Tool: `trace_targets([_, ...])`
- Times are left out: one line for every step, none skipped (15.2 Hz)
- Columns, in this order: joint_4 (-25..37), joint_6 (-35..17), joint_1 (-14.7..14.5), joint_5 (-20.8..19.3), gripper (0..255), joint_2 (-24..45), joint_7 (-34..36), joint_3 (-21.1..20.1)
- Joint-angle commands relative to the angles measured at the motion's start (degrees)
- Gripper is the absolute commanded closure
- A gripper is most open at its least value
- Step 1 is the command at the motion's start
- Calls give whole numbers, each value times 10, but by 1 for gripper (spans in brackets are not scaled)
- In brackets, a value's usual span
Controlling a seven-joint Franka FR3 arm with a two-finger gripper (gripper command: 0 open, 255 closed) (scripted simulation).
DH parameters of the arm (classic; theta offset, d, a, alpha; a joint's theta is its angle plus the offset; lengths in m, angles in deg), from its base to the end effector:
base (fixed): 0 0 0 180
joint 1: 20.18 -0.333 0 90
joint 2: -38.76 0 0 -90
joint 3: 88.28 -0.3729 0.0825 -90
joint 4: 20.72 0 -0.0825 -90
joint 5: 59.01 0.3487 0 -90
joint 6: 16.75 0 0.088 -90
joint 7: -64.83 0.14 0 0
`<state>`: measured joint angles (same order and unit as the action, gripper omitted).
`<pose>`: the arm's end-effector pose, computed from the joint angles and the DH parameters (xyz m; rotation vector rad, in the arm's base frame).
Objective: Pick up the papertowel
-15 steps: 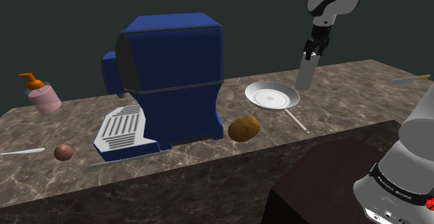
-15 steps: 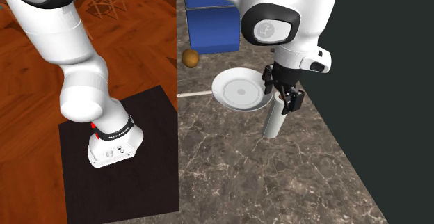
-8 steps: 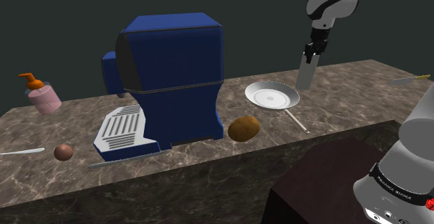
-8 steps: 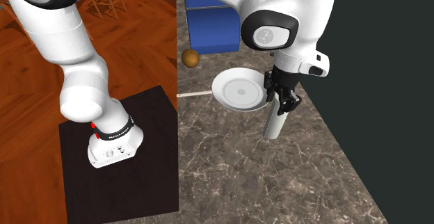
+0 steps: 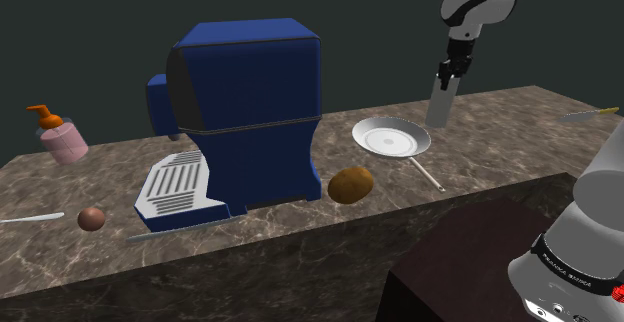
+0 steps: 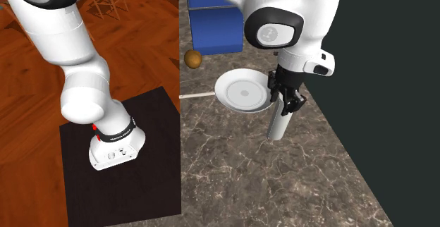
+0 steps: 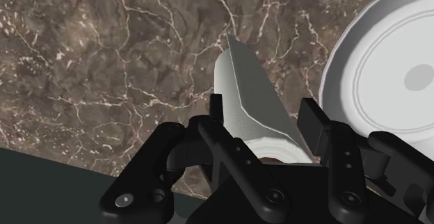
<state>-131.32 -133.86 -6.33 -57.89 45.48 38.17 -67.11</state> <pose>0.4634 -0.3140 0.4708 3.1089 -0.2373 -0.0140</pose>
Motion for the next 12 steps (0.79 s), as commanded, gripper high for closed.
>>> trace_targets([8,13,0,-2,255,-4,1,0])
trace_targets([14,20,0,-3,255,-7,1,0])
trace_targets([19,27,0,-4,255,-9,2,0])
trace_targets([24,35,-1,-5,255,-11,2,1])
trace_targets([30,42,-1,-5,255,-13,2,1])
trace_targets([35,49,-1,-6,255,-14,3,1])
trace_targets([41,57,-1,-7,255,-16,3,1])
trace_targets([47,64,-1,-7,255,-18,3,1])
trace_targets([53,72,-1,-8,255,-19,4,1])
trace_targets([60,79,-1,-8,255,-20,4,1])
trace_targets([66,86,-1,-9,255,-21,4,1])
trace_targets([73,94,-1,-9,255,-23,4,1])
